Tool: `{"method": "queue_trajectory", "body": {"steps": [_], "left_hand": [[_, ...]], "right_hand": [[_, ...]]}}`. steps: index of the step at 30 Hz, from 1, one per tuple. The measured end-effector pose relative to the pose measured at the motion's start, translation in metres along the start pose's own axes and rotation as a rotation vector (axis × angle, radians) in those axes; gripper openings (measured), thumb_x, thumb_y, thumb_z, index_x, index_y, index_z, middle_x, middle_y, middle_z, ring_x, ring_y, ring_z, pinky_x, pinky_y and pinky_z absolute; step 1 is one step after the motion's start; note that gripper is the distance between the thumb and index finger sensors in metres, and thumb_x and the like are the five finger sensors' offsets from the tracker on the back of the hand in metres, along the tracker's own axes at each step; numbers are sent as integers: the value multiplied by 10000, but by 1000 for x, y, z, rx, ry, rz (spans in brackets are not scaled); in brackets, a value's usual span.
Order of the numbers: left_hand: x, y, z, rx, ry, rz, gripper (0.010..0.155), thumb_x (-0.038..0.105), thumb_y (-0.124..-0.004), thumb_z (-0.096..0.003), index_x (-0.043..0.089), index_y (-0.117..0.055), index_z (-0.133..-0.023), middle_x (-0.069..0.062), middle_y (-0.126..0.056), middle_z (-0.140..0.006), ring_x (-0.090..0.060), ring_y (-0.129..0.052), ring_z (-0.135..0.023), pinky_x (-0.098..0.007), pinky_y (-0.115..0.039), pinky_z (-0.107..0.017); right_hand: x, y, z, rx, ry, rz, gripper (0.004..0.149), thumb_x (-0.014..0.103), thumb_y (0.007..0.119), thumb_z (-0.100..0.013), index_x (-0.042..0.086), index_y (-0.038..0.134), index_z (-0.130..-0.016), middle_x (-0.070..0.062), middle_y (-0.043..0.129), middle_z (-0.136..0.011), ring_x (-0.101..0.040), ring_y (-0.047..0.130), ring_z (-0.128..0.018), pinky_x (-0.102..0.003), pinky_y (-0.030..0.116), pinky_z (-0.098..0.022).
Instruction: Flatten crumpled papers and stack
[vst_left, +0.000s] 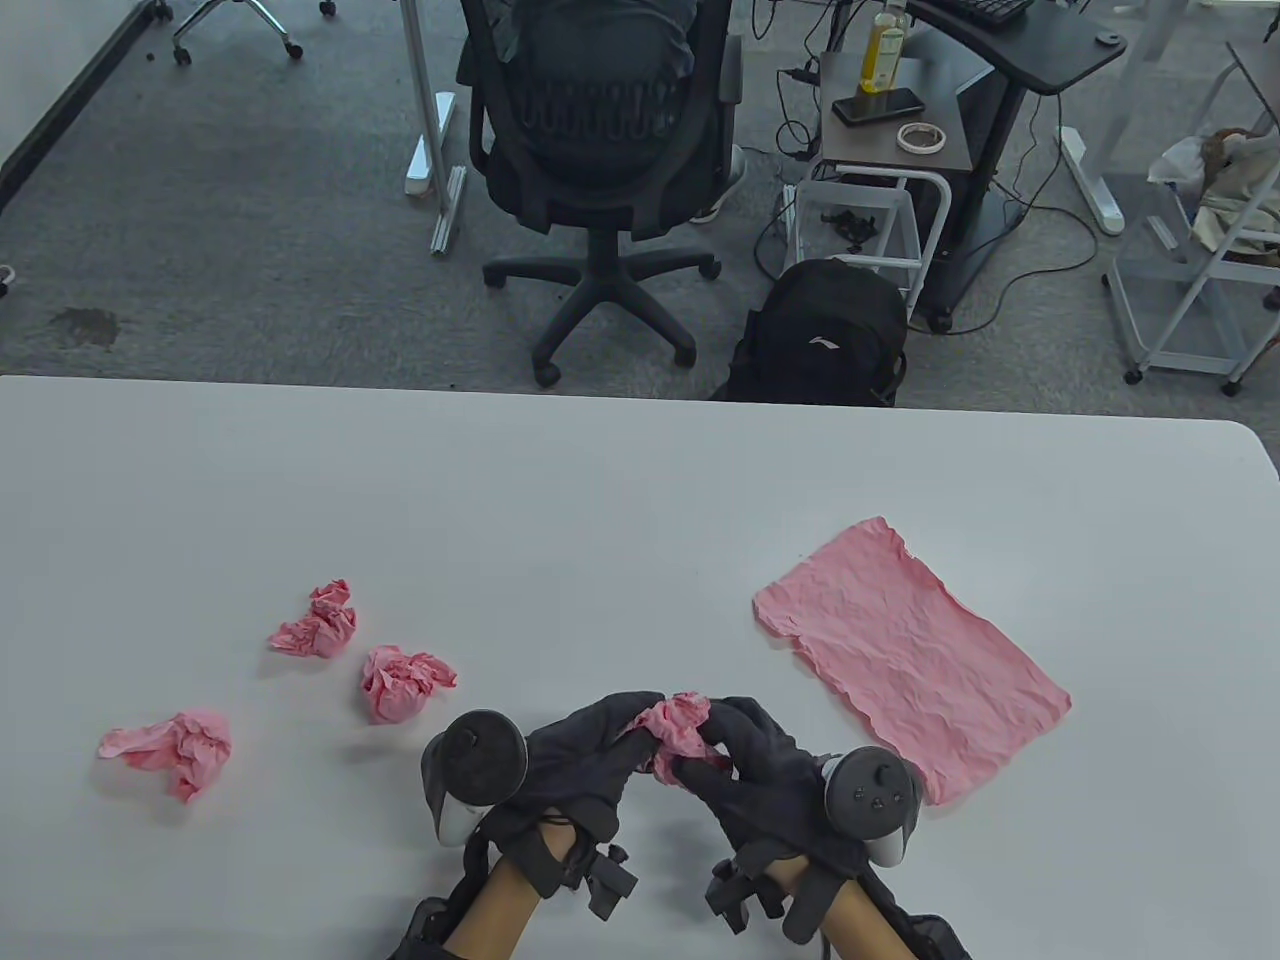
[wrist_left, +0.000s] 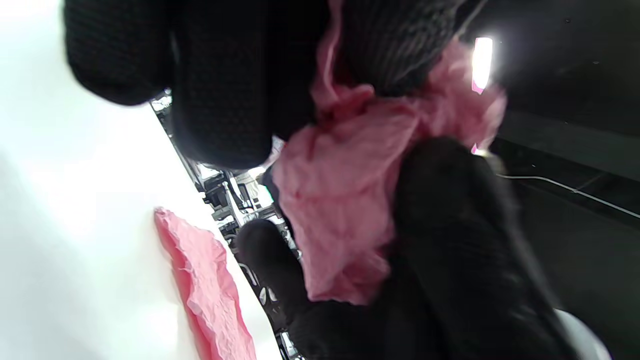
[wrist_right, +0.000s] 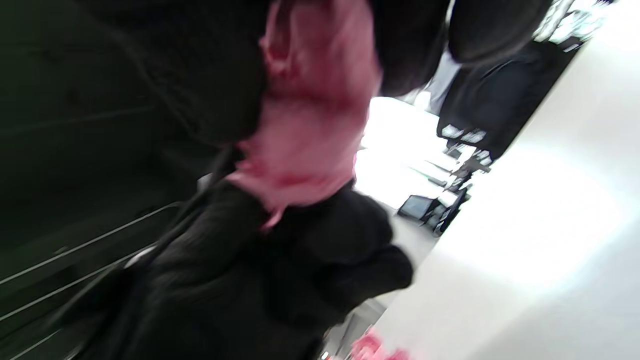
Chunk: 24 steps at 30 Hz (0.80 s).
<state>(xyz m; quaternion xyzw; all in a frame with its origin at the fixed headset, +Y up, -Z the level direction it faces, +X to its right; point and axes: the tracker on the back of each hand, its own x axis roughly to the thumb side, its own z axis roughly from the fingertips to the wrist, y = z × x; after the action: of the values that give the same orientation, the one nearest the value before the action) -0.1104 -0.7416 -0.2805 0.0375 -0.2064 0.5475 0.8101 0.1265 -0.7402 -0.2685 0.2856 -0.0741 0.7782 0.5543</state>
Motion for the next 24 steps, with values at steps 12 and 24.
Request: {"method": "queue_trajectory", "body": {"steps": [12,24], "left_hand": [[8,3,4,46,-31,-98,459,434,-826,-503,191,-863,-891,-49,-951,-757,-241,-1069,-536,-492,-834,-503],[8,-8,1,-103,-25,37,592,515,-813,-496,151,-785,-963,-73,-910,-811,-259,-1042,-587,-509,-801,-553]], "right_hand": [[-21,-15,1,-158,150,-179,542,413,803,-499,89,710,-923,-100,976,-598,-292,1020,-365,-484,826,-295],[-7,-10,2,-115,2,-146,488,360,788,-507,219,718,-970,-119,904,-717,-365,947,-526,-542,755,-418]]}}
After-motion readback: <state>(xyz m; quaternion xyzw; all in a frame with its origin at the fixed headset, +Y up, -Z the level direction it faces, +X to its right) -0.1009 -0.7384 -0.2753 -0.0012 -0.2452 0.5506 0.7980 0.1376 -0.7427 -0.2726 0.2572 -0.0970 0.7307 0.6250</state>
